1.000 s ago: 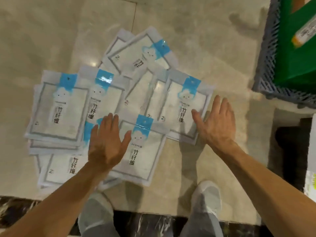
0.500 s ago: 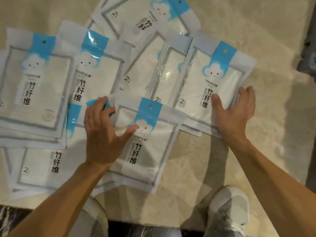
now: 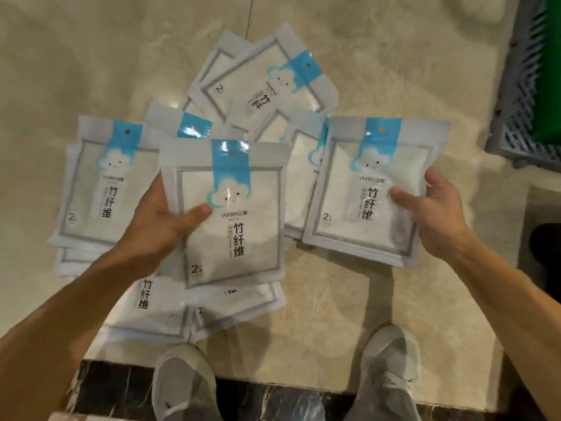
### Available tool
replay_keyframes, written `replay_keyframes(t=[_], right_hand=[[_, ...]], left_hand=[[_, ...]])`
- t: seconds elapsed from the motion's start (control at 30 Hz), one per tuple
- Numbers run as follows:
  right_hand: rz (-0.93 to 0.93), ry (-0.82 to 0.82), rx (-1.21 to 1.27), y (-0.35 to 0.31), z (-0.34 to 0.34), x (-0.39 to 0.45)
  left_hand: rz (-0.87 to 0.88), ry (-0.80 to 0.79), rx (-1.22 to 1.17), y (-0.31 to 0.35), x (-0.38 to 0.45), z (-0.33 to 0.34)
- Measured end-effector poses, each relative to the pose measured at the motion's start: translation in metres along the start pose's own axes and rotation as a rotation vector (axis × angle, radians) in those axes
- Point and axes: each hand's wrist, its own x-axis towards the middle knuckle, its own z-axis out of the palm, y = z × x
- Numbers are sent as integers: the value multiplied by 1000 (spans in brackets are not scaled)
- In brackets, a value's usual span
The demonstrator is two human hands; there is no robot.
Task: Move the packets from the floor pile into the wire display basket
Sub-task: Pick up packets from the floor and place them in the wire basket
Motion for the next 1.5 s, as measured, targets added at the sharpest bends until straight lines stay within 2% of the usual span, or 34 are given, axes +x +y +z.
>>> replay_keyframes(t=[0.2,0.5,0.67,0.77,1.03,1.17,1.3,1.5], right_hand=[[104,-132,106,-87,-13,-40],[129,-386,151,-285,-17,-133],[93,-467,121,-399,-2,-198],[47,-501,114,-471,16,-247],[-124,-575,37,-656,57,-410],[-224,-603,10,-718,61,-487],[-319,-671,42,-765,65,-557],[-382,-843,47,-817,61,-629]], left_hand=[[-88,-20,-219,64,-21,-35],[-119,30,-414,213,-98,-113],[-26,50,-468,307,-165,-183],[41,115,-478,364,-213,-231],[150,225,-542,494,-376,-367],[244,289,-590,532,-461,-415],[262,326,-599,556,-545,-450],[351,525,-608,564,-642,-459]])
